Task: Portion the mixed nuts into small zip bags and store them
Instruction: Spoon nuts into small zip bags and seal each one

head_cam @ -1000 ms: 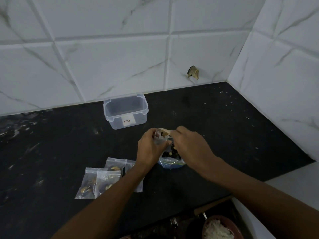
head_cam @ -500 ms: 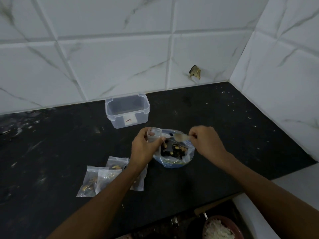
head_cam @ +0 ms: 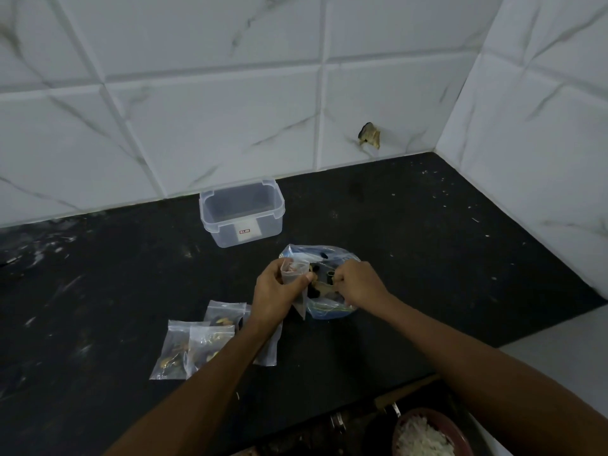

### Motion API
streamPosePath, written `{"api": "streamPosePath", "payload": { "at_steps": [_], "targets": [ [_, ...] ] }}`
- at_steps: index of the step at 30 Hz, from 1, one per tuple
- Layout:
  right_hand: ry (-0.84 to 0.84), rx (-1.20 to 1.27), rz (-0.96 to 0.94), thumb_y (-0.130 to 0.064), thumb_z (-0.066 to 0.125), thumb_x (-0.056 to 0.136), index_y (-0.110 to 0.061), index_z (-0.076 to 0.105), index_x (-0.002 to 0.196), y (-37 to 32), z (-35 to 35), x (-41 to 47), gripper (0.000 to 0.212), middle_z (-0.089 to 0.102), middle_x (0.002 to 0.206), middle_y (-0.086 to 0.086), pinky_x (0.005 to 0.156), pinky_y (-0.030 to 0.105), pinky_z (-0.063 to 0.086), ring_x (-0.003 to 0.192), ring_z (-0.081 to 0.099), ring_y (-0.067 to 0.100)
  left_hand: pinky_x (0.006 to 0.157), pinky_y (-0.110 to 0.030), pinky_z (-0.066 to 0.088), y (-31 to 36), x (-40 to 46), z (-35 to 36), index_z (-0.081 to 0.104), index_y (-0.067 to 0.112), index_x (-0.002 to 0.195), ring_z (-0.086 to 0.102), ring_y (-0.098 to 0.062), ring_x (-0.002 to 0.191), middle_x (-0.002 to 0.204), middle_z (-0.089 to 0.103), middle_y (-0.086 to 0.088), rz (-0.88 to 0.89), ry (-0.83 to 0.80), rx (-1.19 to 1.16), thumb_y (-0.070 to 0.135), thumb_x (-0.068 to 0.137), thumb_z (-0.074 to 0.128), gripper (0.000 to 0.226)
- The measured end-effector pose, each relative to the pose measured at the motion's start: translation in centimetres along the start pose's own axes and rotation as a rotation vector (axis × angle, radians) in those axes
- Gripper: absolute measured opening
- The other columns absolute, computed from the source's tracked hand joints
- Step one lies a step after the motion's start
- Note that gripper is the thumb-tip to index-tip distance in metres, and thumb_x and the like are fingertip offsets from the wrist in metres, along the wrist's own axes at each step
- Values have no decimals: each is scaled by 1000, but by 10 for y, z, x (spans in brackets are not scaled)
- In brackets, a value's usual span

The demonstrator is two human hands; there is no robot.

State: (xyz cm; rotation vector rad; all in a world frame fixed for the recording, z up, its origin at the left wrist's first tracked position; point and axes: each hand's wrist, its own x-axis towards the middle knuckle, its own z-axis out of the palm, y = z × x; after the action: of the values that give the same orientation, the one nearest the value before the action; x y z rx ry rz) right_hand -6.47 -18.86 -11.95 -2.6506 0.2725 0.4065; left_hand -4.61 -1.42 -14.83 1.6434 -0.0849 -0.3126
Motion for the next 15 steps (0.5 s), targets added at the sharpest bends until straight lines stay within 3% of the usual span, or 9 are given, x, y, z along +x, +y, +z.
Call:
{"api": "streamPosePath", "payload": {
  "at_steps": [5,9,12,15],
  "targets": [
    [-108,458,246,-3,50,93,-8,68,93,-7,6,9,19,70,79,17,65,32,56,66,67,23,83,-33,59,1,-1,-1,57,29,110,69,-9,98,110,69,-1,6,-16,-6,20,83,74,33],
    [-124,764,405,-7,56,94,-9,66,98,-1,0,4,11,71,93,16,54,24,47,59,59,14,84,-34,59,2,-3,-4,57,32,110,69,-8,99,111,69,1,17,-7,2,21,83,73,33],
    [-123,912,425,-6,57,94,-8,67,100,8,-13,-7,12,71,97,15,47,19,42,55,55,10,84,-33,59,4,-3,-6,56,32,112,68,-8,101,112,68,2,35,16,6,21,83,74,36],
    [-112,1011,398,-6,57,94,-8,68,98,14,-29,-16,12,71,91,12,50,20,42,55,55,9,78,-24,58,11,-2,-4,55,32,116,66,-6,101,111,65,7,99,51,97,23,82,75,40]
  ]
}}
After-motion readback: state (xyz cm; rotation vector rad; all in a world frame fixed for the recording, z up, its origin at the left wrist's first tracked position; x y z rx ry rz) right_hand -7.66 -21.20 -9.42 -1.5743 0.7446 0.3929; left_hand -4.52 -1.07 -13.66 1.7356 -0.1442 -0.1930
